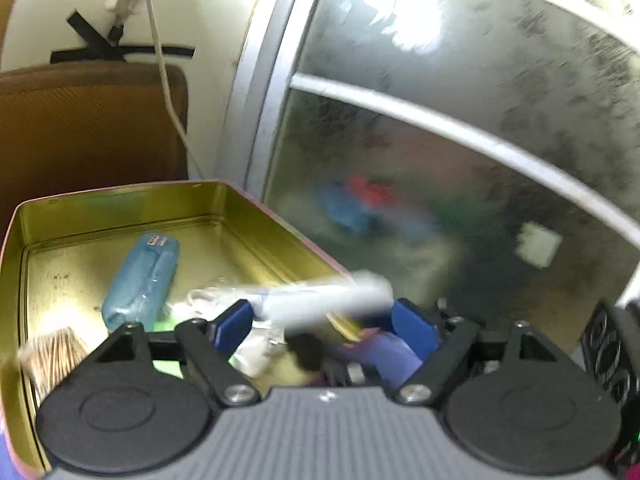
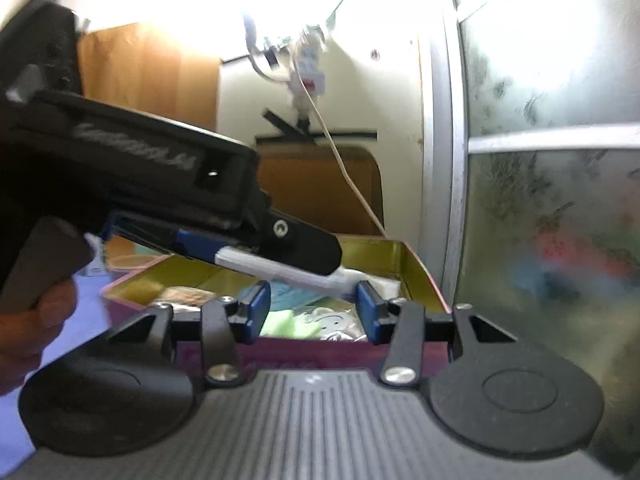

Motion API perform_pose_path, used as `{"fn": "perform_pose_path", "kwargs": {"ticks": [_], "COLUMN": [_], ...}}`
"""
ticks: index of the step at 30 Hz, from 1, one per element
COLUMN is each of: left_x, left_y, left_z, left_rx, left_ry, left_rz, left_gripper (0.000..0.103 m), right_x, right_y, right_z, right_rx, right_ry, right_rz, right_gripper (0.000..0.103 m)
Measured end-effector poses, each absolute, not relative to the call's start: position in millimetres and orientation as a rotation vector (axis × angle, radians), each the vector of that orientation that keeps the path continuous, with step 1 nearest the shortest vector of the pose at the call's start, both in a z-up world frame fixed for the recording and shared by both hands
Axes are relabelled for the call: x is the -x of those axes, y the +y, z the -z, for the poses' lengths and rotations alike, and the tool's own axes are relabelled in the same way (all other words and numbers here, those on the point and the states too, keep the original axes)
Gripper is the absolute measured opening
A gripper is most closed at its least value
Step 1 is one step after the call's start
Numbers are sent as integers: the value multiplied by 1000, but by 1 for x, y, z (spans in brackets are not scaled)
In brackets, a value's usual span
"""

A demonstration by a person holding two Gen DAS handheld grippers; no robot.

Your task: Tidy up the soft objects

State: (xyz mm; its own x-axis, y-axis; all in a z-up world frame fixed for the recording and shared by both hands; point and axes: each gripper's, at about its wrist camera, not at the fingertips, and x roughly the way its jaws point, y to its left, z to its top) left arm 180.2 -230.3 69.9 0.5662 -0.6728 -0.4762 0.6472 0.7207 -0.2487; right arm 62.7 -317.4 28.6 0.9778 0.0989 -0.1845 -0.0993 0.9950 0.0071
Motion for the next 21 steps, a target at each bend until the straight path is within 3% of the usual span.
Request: {"fn": "perform_pose_path", "kwargs": {"ticks": [5,21], "left_x": [-206,-106], "left_y": [-220,-159], "left_z": [-58,-69], "left_rx": [131,165], "left_ry": [632,589], "left_rz": [720,696], "left_gripper": [78,79], "right_x": [-126,-53], "right_y": [-322,-297], "right_z": [-18,-26], "right_rx": [86,-35], "right_ry": [246,197], "right_rz": [60,-61], "right_gripper": [51,51]}}
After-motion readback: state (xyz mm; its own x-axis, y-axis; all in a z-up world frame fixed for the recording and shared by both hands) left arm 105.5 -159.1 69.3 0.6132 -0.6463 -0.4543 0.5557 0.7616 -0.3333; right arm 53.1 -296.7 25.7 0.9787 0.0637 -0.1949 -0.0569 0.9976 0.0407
